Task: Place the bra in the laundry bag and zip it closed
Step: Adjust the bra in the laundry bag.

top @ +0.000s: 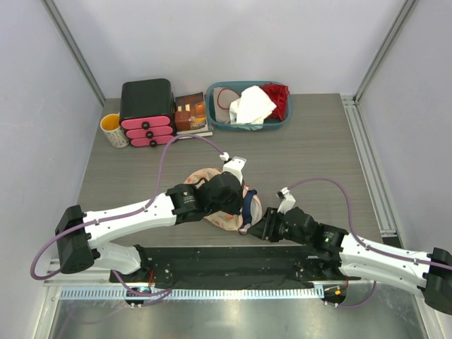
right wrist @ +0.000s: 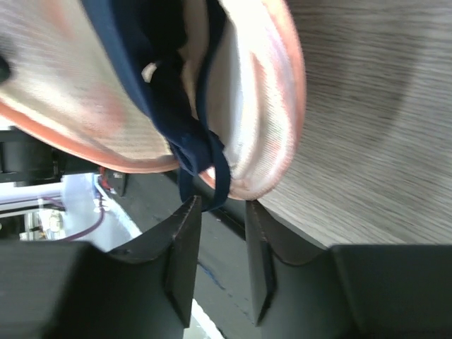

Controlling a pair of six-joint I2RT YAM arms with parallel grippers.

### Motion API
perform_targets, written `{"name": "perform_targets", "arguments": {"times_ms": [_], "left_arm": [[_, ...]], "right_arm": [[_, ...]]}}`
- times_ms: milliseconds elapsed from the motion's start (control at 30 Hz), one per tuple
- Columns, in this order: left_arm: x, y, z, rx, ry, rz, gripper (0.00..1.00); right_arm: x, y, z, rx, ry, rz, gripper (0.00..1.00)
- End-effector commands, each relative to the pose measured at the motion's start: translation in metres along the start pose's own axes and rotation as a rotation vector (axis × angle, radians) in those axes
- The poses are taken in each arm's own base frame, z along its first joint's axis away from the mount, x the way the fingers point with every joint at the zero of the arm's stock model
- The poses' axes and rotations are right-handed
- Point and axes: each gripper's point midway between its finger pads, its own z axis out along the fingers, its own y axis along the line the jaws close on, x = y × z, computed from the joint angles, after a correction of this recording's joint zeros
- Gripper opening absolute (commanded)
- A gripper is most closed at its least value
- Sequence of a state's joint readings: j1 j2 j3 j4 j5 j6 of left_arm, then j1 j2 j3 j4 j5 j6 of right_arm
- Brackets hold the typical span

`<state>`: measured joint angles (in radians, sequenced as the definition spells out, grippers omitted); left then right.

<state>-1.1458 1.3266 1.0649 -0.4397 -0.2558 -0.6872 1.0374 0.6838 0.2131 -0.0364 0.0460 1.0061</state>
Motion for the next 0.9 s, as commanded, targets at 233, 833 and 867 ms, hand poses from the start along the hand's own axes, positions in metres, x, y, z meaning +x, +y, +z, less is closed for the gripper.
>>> {"name": "perform_targets", "arguments": {"times_ms": [233, 833, 867], "left_arm": [[-0.007, -0.008, -0.003, 0.043, -0.016, 0.005, 0.0], [0.003, -0.048, -0.018, 0.285, 0.03, -0.036, 0.0], [0.002, -0.049, -0.019, 0.291, 0.027, -0.036, 0.0]], "right_arm": [[-0.015, 0.038, -0.001, -0.139, -0.041, 0.052, 0.25], [-0.059, 0.011, 0.048, 0.001, -0.341, -0.141, 0.01], [-0.056, 0.003, 0.053, 0.035, -0.335, -0.151, 0.01]]}}
